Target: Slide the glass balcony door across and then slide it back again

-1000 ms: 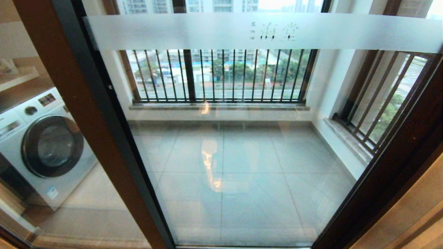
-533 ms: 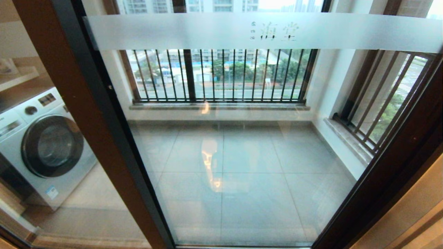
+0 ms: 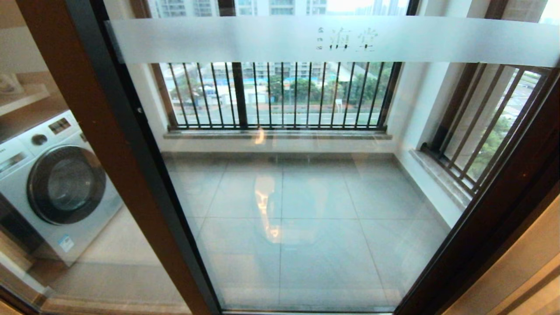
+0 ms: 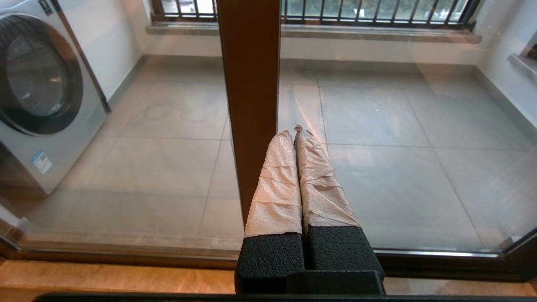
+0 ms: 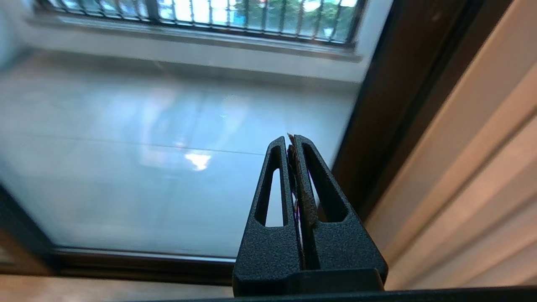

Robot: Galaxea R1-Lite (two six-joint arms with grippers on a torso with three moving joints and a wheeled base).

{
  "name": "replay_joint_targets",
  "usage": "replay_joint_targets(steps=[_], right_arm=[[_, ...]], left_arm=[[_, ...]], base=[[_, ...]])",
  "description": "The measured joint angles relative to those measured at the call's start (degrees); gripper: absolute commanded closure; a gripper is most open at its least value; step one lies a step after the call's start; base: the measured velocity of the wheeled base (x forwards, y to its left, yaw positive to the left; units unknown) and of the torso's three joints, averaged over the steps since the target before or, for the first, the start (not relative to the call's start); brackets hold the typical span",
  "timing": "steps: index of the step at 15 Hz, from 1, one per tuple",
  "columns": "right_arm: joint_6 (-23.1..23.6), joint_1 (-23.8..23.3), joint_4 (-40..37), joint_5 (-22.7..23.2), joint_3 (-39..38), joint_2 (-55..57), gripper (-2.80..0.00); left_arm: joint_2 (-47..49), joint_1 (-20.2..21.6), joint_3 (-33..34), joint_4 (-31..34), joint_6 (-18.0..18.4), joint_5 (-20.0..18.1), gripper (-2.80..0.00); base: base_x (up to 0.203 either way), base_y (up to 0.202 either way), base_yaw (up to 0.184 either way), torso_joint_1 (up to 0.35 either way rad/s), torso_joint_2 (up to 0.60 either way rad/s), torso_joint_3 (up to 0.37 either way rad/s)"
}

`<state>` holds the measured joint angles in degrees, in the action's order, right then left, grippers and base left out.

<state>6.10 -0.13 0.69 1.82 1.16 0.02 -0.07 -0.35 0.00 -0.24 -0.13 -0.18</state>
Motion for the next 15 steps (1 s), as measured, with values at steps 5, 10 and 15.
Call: replay_joint_targets(steps=[5,10,15], right_arm=[[-1.77,0.06,-3.08,0.15,-0.06,-0.02,0.00],[-2.03,0.04,-3.28,-0.14,-0.06,-0.02,0.00],[-2.03,0.04,-3.34,-0.50,-0.01,-0.02,0.00]], left_arm=[[0.00,0.02,0.00,0.00,-0.02,0.05,0.00],[0.00,0.00,0.00,0.00,0.00,0.00,0.00],[0.00,0.00,0.00,0.00,0.00,0.03,0.00]], base=[[0.000,0.000,0.000,0.000,0.00,0.000],[0.000,0.000,0.000,0.000,0.00,0.000],[0.000,0.000,0.000,0.000,0.00,0.000]])
